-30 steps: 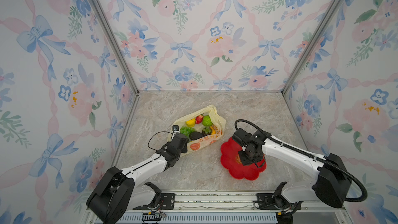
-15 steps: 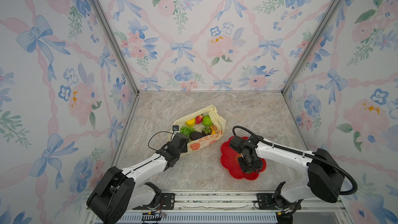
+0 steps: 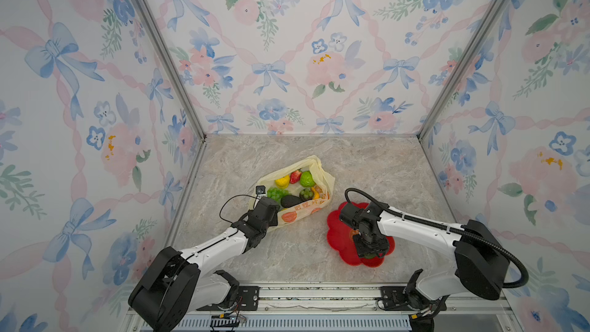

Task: Take fruits out of the plastic bag
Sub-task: Place the fruit on the plate.

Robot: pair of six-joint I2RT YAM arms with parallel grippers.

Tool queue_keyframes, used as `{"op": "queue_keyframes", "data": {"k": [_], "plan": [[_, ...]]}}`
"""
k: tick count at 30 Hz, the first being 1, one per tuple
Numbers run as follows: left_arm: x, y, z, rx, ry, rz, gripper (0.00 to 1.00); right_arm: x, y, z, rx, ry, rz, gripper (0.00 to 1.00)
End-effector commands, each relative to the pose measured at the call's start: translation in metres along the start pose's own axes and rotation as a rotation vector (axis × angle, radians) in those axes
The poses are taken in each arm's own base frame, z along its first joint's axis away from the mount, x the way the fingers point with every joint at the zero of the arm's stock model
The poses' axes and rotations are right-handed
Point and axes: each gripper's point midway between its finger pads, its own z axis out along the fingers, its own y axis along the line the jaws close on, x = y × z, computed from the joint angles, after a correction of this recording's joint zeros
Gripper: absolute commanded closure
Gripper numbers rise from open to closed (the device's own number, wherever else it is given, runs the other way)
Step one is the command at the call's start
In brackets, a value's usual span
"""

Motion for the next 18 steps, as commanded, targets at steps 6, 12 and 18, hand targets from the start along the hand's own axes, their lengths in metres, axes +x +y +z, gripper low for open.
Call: {"op": "queue_keyframes", "data": {"k": [6, 12, 18], "plan": [[0.000, 0.000, 0.000, -0.005, -0.008, 0.020, 1.00, -0.001, -0.005, -0.009, 0.038, -0.015, -0.009, 0.33], [0.001, 0.000, 0.000, -0.006, -0.006, 0.023, 1.00, -0.005, -0.008, -0.018, 0.045, -0.035, -0.014, 0.29], [0.001, 0.000, 0.000, -0.004, -0.006, 0.023, 1.00, -0.015, -0.009, -0.037, 0.046, -0.087, -0.031, 0.27]]}}
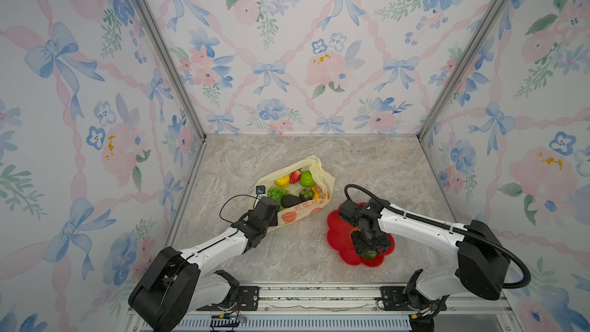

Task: Take fruits out of the plastic bag
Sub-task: Place the fruit on the plate, then pick up the fruit from the plastic bag.

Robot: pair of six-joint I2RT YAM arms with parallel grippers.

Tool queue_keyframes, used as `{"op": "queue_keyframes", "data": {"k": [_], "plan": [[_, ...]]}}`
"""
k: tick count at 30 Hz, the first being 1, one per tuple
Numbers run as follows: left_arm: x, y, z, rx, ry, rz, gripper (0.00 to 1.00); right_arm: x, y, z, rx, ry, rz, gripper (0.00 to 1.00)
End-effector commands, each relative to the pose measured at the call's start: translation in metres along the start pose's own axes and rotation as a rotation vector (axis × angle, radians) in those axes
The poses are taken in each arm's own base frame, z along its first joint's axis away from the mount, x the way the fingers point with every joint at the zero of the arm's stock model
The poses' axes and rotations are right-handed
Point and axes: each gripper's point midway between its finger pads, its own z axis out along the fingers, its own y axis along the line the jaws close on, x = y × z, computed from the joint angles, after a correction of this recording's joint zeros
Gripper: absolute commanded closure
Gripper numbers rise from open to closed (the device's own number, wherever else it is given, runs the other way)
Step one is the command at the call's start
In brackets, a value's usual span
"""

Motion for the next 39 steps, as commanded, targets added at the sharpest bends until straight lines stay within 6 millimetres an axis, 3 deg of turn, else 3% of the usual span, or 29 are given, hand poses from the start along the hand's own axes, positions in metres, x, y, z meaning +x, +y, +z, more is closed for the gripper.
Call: {"op": "queue_keyframes", "data": {"k": [1, 4, 8, 18, 22, 26, 30, 39], "plan": [[0.001, 0.000, 0.000, -0.004, -0.006, 0.020, 1.00, -0.008, -0.006, -0.021, 0.022, -0.057, -0.029, 0.27], [0.000, 0.000, 0.000, -0.002, -0.007, 0.020, 1.00, -0.024, -0.002, -0.037, 0.005, -0.118, -0.024, 0.27], [0.000, 0.000, 0.000, -0.003, -0.007, 0.019, 1.00, -0.054, 0.017, -0.060, -0.071, -0.225, -0.040, 0.28], [-0.001, -0.001, 0.000, 0.001, -0.009, 0.015, 1.00, -0.150, 0.096, -0.132, -0.281, -0.519, -0.057, 0.32], [-0.001, -0.001, -0.001, 0.001, -0.009, 0.018, 1.00, -0.186, 0.130, -0.145, -0.318, -0.577, -0.084, 0.32], [-0.002, -0.001, -0.002, 0.004, -0.015, 0.015, 1.00, -0.216, 0.156, -0.142, -0.317, -0.590, -0.111, 0.32], [-0.002, -0.002, -0.003, 0.011, -0.014, 0.014, 1.00, -0.239, 0.170, -0.133, -0.298, -0.587, -0.117, 0.32], [-0.004, -0.003, -0.004, 0.020, -0.020, 0.011, 1.00, -0.269, 0.189, -0.102, -0.302, -0.545, -0.109, 0.32]]}}
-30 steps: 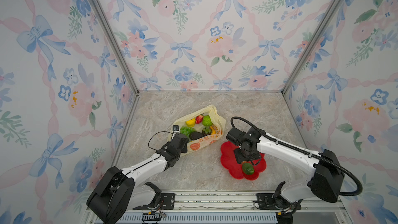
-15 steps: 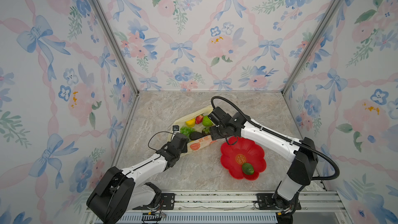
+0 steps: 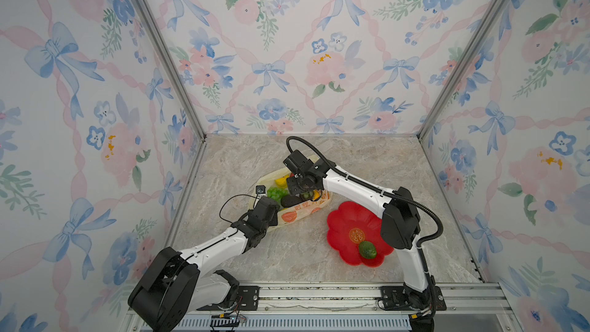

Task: Take fruits out of the plastic bag
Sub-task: Pick up the fruit from the plastic bag.

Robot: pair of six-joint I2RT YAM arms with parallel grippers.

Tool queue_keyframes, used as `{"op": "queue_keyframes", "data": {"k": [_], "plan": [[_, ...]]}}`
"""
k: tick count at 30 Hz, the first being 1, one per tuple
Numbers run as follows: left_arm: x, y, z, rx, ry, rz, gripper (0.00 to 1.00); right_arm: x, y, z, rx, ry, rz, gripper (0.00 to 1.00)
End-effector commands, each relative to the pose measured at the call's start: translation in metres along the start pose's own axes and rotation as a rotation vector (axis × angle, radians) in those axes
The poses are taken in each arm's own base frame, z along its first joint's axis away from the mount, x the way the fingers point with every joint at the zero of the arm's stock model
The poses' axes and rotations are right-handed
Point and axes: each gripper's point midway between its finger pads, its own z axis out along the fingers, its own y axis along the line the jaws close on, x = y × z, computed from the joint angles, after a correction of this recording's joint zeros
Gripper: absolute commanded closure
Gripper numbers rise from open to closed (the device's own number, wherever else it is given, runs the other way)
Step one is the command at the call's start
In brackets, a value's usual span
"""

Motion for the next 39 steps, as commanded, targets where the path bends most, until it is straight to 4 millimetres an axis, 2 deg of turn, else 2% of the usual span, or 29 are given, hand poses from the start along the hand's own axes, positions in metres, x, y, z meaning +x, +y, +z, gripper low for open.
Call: {"op": "queue_keyframes", "data": {"k": [1, 14, 25, 31, 39], "plan": [[-0.002, -0.002, -0.003, 0.016, -0.014, 0.016, 1.00, -0.006, -0.003, 0.012, 0.009, 0.006, -0.007, 0.32], [-0.002, -0.004, -0.003, 0.022, -0.012, 0.016, 1.00, -0.029, -0.032, 0.047, 0.153, 0.019, -0.106, 0.32], [0.000, -0.003, 0.000, 0.013, -0.003, 0.019, 1.00, -0.028, -0.052, 0.068, 0.201, 0.051, -0.102, 0.31], [0.001, -0.002, 0.000, 0.007, -0.001, 0.021, 1.00, -0.028, -0.067, 0.063, 0.244, 0.054, -0.104, 0.29], [0.002, -0.003, 0.001, 0.009, 0.004, 0.023, 1.00, -0.044, -0.068, 0.045, 0.248, -0.009, -0.126, 0.28]]}}
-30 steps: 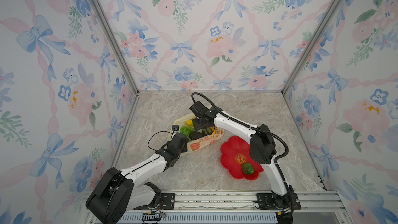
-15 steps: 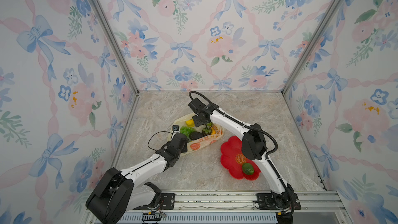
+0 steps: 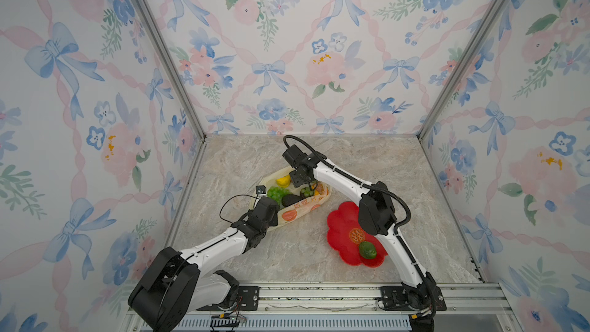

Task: Take fruits out of the plastic bag
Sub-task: Pick up the fruit from the plastic bag.

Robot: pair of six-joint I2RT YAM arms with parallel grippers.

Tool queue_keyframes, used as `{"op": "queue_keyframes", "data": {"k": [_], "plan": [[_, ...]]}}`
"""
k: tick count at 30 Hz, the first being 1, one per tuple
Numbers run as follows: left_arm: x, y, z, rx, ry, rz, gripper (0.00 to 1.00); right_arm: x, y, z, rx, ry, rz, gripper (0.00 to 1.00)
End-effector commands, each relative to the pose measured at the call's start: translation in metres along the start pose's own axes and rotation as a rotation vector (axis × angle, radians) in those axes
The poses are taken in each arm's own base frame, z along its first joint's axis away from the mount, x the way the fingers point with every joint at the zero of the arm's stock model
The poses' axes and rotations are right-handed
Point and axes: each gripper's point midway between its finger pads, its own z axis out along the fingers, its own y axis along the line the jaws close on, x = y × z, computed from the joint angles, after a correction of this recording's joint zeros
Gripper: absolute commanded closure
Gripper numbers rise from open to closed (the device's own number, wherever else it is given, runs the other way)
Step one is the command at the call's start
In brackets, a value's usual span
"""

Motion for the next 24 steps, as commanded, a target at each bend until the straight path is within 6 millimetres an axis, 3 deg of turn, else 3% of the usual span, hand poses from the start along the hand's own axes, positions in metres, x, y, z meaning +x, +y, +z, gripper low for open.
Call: {"op": "queue_keyframes", "data": {"k": [1, 12, 24], "plan": [[0.001, -0.002, 0.000, 0.007, 0.000, 0.022, 1.00, -0.013, -0.021, -0.018, 0.049, -0.045, -0.008, 0.28], [0.001, -0.002, 0.000, 0.006, -0.001, 0.020, 1.00, -0.012, -0.045, -0.016, 0.183, -0.044, -0.029, 0.28], [0.001, -0.002, 0.000, 0.005, -0.001, 0.022, 1.00, -0.005, -0.036, 0.009, 0.148, -0.018, -0.019, 0.27]]}}
